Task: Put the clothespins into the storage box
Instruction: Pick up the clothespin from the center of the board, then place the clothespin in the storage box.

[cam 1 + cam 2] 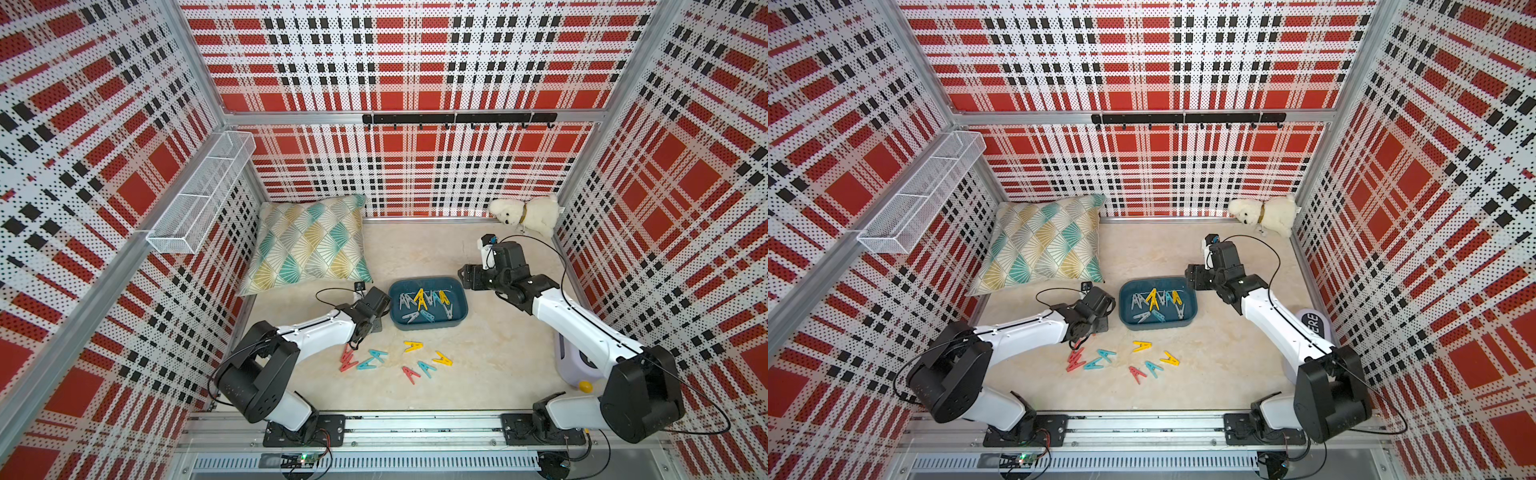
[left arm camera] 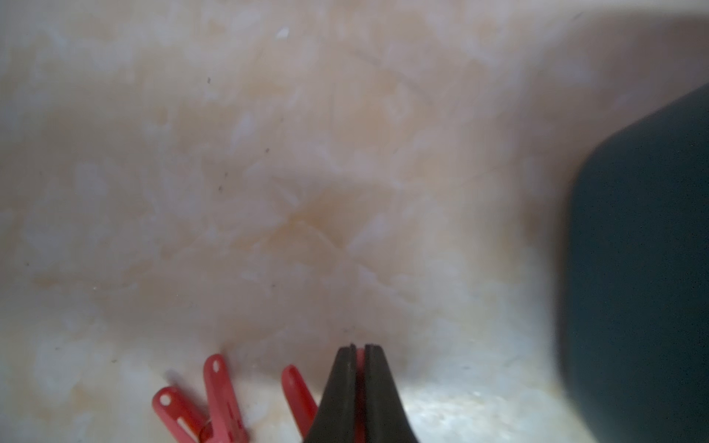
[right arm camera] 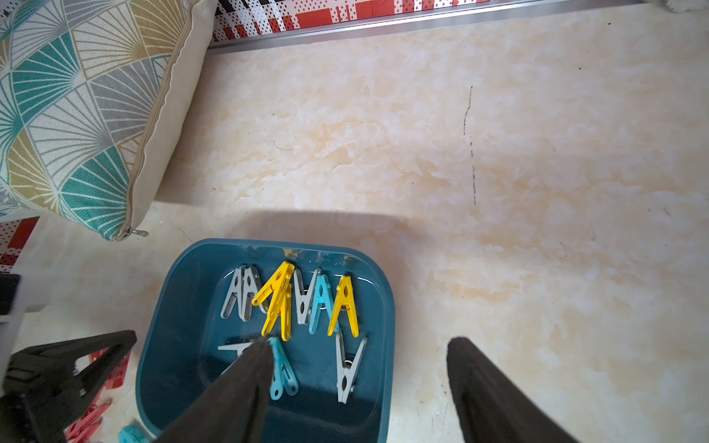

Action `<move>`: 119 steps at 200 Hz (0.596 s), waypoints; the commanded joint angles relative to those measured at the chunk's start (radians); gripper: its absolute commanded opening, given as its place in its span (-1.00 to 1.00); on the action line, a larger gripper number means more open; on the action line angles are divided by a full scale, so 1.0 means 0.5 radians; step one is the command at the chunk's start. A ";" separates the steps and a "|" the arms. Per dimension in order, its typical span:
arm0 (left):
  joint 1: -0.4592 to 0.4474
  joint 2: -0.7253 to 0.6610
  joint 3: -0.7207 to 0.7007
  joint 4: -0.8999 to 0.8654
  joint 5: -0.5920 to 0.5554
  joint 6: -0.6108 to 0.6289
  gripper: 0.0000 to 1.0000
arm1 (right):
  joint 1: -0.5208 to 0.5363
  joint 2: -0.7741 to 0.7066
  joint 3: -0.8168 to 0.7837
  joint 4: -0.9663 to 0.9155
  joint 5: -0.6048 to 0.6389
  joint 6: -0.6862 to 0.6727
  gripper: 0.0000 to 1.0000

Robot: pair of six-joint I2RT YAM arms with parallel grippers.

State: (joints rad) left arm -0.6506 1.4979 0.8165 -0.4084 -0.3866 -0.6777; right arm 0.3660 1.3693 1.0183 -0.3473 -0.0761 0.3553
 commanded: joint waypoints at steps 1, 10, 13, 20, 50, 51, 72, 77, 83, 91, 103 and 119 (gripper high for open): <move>-0.121 -0.144 0.298 -0.020 -0.083 0.053 -1.00 | 0.013 -0.033 0.010 -0.008 0.035 -0.030 0.57; -0.176 -0.133 0.417 -0.027 -0.112 0.080 -1.00 | 0.014 -0.036 0.010 -0.017 0.046 -0.030 0.57; -0.192 -0.126 0.457 -0.031 -0.124 0.084 -1.00 | 0.014 -0.036 0.010 -0.019 0.049 -0.030 0.57; -0.230 -0.097 0.550 -0.036 -0.149 0.094 -1.00 | 0.013 -0.039 0.007 -0.022 0.055 -0.030 0.57; -0.347 0.167 0.851 0.020 -0.117 0.165 -1.00 | 0.014 -0.054 -0.006 -0.029 0.072 -0.022 0.57; -0.348 0.180 0.860 0.021 -0.114 0.167 -1.00 | 0.014 -0.054 -0.004 -0.029 0.072 -0.019 0.57; -0.393 0.416 1.009 0.035 -0.089 0.186 -1.00 | 0.013 -0.055 0.003 -0.046 0.077 -0.022 0.57; -0.398 0.459 1.027 0.043 -0.084 0.186 -1.00 | 0.013 -0.054 0.003 -0.049 0.081 -0.023 0.57; -0.401 0.514 1.040 0.054 -0.076 0.183 -1.00 | 0.013 -0.056 0.003 -0.051 0.082 -0.023 0.57; -0.399 0.571 1.050 0.061 -0.072 0.172 -1.00 | 0.013 -0.056 0.005 -0.052 0.077 -0.021 0.57; -0.385 0.636 1.047 0.065 -0.075 0.157 -1.00 | 0.013 -0.054 0.010 -0.052 0.066 -0.021 0.57; -0.369 0.693 1.019 0.073 -0.088 0.138 -1.00 | 0.014 -0.051 0.007 -0.052 0.060 -0.021 0.57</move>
State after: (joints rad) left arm -0.8455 1.8187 1.3334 -0.3691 -0.4236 -0.6083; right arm 0.3660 1.3674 1.0183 -0.3573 -0.0479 0.3527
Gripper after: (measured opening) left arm 0.086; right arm 0.785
